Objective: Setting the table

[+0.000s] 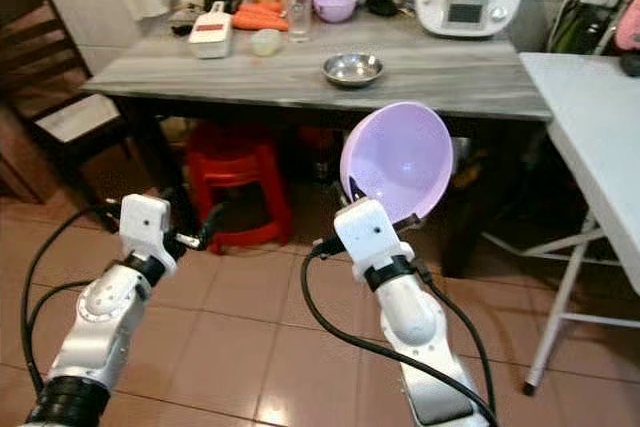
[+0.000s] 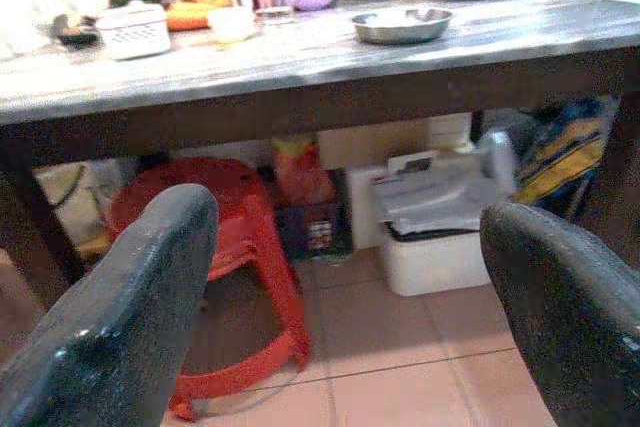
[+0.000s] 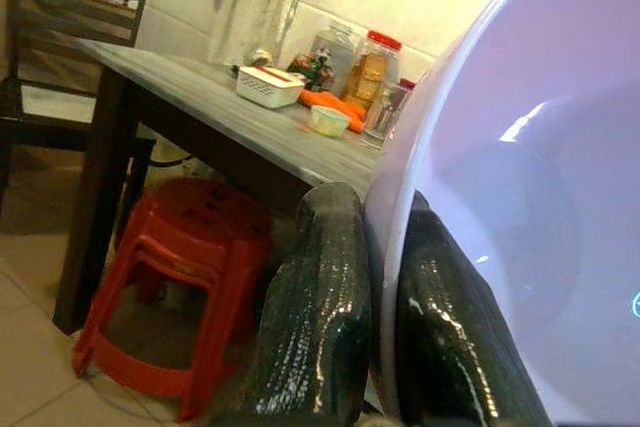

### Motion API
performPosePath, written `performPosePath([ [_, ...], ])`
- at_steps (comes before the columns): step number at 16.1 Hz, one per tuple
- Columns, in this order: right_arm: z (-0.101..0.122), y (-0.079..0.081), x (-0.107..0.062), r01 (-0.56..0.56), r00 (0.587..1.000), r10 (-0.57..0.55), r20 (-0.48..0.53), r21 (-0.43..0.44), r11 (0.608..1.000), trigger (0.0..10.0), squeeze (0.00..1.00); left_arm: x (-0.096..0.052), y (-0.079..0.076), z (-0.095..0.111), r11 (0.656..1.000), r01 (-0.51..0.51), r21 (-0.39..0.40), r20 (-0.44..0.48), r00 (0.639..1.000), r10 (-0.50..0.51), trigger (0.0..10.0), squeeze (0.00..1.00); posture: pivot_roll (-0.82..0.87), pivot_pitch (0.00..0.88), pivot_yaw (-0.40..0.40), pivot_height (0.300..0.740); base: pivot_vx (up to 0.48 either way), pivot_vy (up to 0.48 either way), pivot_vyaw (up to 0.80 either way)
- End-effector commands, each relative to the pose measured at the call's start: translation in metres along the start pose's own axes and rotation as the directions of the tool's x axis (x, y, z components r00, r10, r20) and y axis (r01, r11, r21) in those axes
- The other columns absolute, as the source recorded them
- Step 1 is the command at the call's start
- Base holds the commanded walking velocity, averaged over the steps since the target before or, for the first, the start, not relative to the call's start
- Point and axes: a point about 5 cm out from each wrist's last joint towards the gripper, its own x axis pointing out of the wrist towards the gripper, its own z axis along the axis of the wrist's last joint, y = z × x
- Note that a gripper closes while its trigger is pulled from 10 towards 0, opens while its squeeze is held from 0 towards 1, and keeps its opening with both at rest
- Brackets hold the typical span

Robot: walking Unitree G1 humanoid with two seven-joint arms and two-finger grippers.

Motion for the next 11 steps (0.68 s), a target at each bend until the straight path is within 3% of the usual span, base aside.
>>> performPosePath([
  [1,0.001,-0.005,0.000,0.013,1.000,-0.013,0.009,-0.003,1.000,10.0,0.00,0.002,-0.007,0.004,0.999,0.037,-0.015,0.019,0.999,-0.037,10.0,0.00,-0.04,0.000,0.061,0.740,0.000,0.000,-0.42],
  [7,0.000,-0.006,-0.001,0.022,1.000,-0.022,0.004,-0.003,1.000,10.0,0.00,0.001,-0.014,0.004,0.996,0.071,-0.060,0.029,0.997,-0.070,10.0,0.00,-0.04,0.000,0.058,0.740,0.227,0.000,0.00],
  [9,-0.009,-0.011,-0.013,0.114,0.993,-0.109,-0.052,0.107,0.988,10.0,0.00,-0.003,-0.013,0.004,0.997,0.053,-0.056,0.040,0.998,-0.051,10.0,0.00,-0.04,0.000,0.056,0.740,0.289,0.000,0.00],
  [11,-0.014,-0.011,-0.022,0.143,0.987,-0.133,-0.085,0.132,0.981,10.0,0.00,-0.011,-0.011,0.002,0.999,0.026,-0.046,0.038,0.999,-0.024,10.0,0.00,-0.04,0.000,0.058,0.740,0.317,0.000,0.00],
])
